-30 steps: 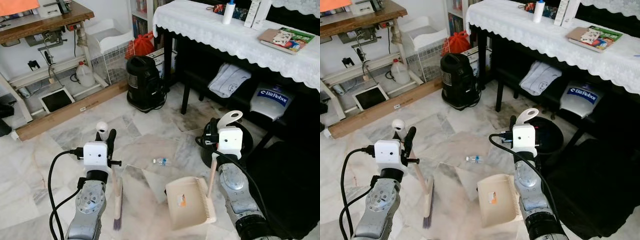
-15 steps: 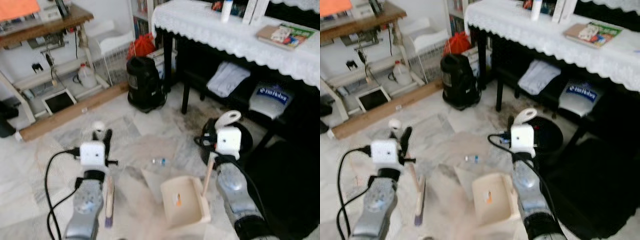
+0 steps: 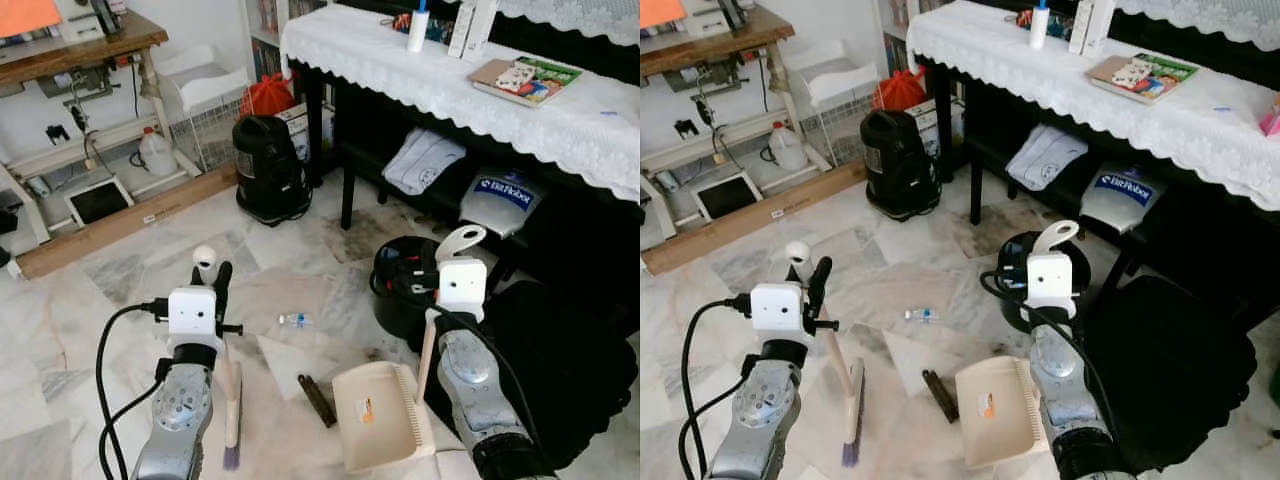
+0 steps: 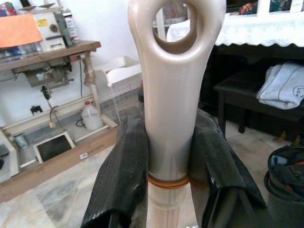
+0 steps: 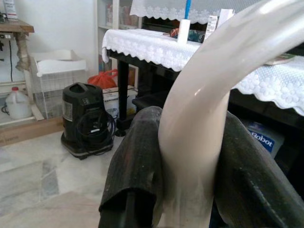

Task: Sweep floor

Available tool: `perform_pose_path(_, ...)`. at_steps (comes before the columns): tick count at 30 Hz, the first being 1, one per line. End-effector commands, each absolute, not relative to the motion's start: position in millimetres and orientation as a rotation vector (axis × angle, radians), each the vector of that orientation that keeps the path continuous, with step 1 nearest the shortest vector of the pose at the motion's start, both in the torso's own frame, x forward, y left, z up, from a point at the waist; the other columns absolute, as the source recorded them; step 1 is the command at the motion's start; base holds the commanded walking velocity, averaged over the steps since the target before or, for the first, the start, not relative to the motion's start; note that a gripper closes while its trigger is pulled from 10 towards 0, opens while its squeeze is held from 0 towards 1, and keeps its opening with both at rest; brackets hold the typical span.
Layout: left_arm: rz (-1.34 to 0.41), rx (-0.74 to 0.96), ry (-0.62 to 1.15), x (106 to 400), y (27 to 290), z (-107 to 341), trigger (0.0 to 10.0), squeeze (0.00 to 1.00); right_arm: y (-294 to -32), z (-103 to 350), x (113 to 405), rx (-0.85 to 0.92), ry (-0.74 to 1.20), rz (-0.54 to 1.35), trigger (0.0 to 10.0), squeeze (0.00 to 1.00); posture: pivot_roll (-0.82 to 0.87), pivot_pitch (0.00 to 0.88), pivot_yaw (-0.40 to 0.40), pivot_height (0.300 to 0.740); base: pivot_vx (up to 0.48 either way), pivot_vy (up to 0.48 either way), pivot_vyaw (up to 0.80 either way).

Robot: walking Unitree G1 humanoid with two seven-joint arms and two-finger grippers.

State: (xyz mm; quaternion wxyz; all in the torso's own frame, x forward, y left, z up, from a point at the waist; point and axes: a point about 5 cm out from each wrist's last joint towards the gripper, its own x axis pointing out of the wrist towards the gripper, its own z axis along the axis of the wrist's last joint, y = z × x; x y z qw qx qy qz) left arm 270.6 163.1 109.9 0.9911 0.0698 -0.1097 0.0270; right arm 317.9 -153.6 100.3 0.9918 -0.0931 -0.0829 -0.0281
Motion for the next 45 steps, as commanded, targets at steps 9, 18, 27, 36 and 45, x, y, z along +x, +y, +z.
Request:
perform_pose_path(9, 0.069, 0.145, -0.244, 271.2, 167.5, 116.8, 10.0, 0.00, -148.9, 109.4, 320.7, -0.182, -0.203, -0.039, 10.0, 0.00, 0.11, 0.108, 0.014, 0.740, 0.250, 0.000, 0.00)
perform_pose_path(18, 0.071, 0.146, -0.243, 271.2, 167.8, 116.4, 10.0, 0.00, -148.9, 108.6, 320.5, -0.182, -0.199, -0.037, 10.0, 0.00, 0.10, 0.109, 0.013, 0.740, 0.352, 0.000, 0.00)
perform_pose_path(27, 0.063, 0.141, -0.246, 271.1, 166.4, 116.4, 10.0, 0.00, -148.8, 108.4, 320.2, -0.183, -0.197, -0.031, 10.0, 0.00, 0.10, 0.110, 0.013, 0.740, 0.195, 0.000, 0.00)
perform_pose_path(36, 0.051, 0.139, -0.239, 271.0, 164.9, 115.0, 10.0, 0.00, -153.9, 106.2, 318.1, -0.196, -0.187, -0.045, 10.0, 0.00, 0.10, 0.106, 0.013, 0.740, 0.000, 0.000, 0.00)
perform_pose_path(45, -0.007, 0.106, -0.204, 275.2, 160.9, 112.1, 10.0, 0.00, -153.4, 104.4, 316.5, -0.199, -0.185, -0.047, 10.0, 0.00, 0.10, 0.110, 0.021, 0.740, 0.000, 0.000, 0.00)
